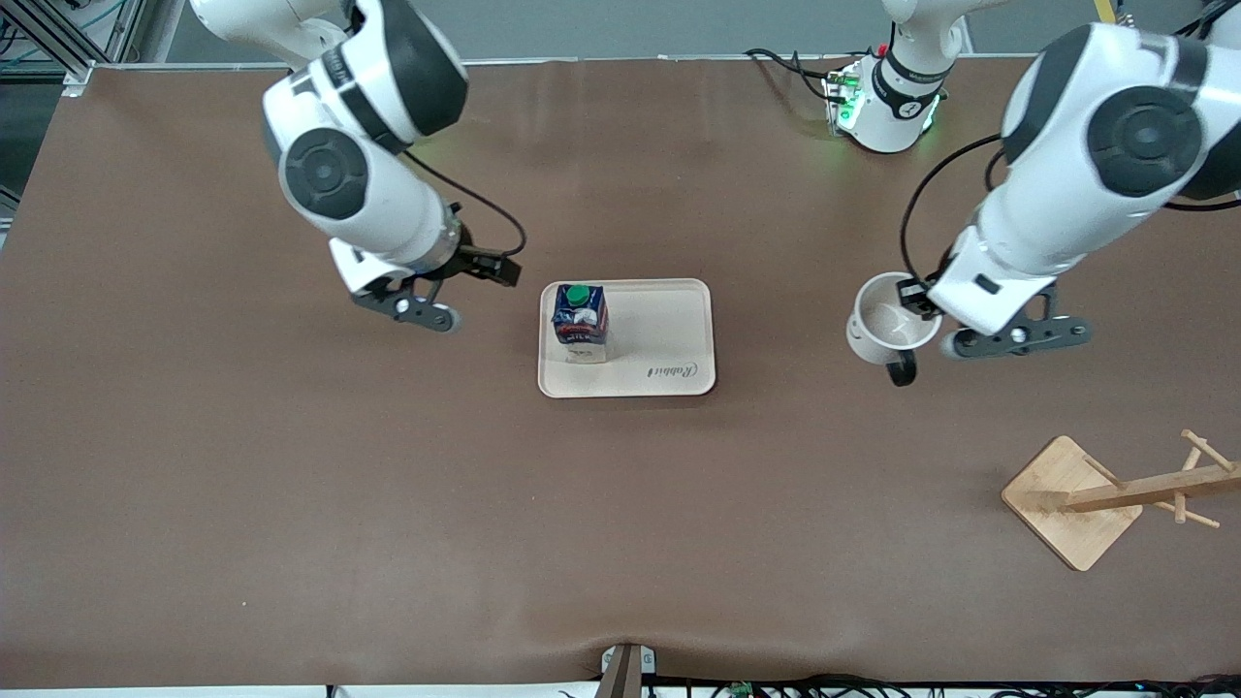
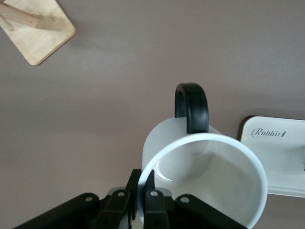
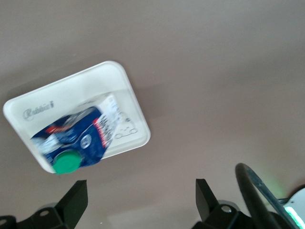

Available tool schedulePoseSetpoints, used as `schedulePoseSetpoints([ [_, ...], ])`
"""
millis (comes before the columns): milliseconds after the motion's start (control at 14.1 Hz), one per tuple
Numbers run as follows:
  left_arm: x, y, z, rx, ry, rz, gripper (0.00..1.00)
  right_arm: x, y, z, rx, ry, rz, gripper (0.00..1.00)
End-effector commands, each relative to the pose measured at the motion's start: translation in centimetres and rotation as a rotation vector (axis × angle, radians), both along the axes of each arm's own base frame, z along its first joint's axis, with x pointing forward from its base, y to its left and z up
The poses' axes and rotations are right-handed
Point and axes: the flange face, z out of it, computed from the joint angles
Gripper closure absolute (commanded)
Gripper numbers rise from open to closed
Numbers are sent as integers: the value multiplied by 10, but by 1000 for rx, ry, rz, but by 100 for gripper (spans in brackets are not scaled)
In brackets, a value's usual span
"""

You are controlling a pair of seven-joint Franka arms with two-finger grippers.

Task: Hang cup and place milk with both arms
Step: 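Lift the mug with the left gripper while the right gripper reaches the milk, then grasp the milk carton with the right gripper and lift it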

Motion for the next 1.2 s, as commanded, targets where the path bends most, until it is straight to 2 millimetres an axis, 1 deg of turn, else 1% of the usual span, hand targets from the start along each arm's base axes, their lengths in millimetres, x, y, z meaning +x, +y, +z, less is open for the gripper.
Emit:
schedulePoseSetpoints([
  [0, -2, 30, 10, -8, 28, -27, 100, -4, 35, -16, 59, -14, -77, 0],
  [71, 3, 50, 23, -10, 3, -30, 100, -5, 48, -13, 85, -41, -157, 0],
  [142, 8, 73, 29, -18, -5, -56, 100, -8, 64, -16, 98, -64, -185, 0],
  [212, 12, 96, 30, -23, -5, -88, 100, -15, 80, -27, 90, -73, -168, 0],
  [283, 14, 119, 31, -27, -11, -111, 100, -17, 85, -38, 74, -71, -155, 0],
  [354, 17, 140, 41, -7, -29, -164, 100, -18, 90, -48, 44, -87, -130, 0],
  [425, 20, 153, 60, 14, -62, -249, 100, -24, 100, -53, 11, -131, -84, 0],
  [496, 22, 171, 68, -2, -74, -300, 100, -22, 103, -65, -10, -153, -66, 0],
  [567, 21, 195, 69, -9, -73, -316, 100, -19, 106, -77, -13, -162, -62, 0],
  [638, 20, 213, 68, -27, -70, -343, 100, -21, 112, -86, -18, -170, -49, 0],
  [779, 21, 240, 64, -56, -70, -407, 100, -19, 117, -96, -29, -211, -26, 0],
  [921, 26, 266, 58, -69, -87, -449, 100, -17, 121, -112, -30, -221, -14, 0],
  [992, 28, 276, 53, -76, -93, -467, 100, -15, 117, -116, -48, -227, 10, 2],
  [1062, 30, 288, 46, -98, -102, -487, 100, -15, 114, -121, -74, -235, 50, 34],
  [1133, 33, 303, 37, -119, -113, -519, 100, -16, 111, -130, -97, -217, 70, 70],
])
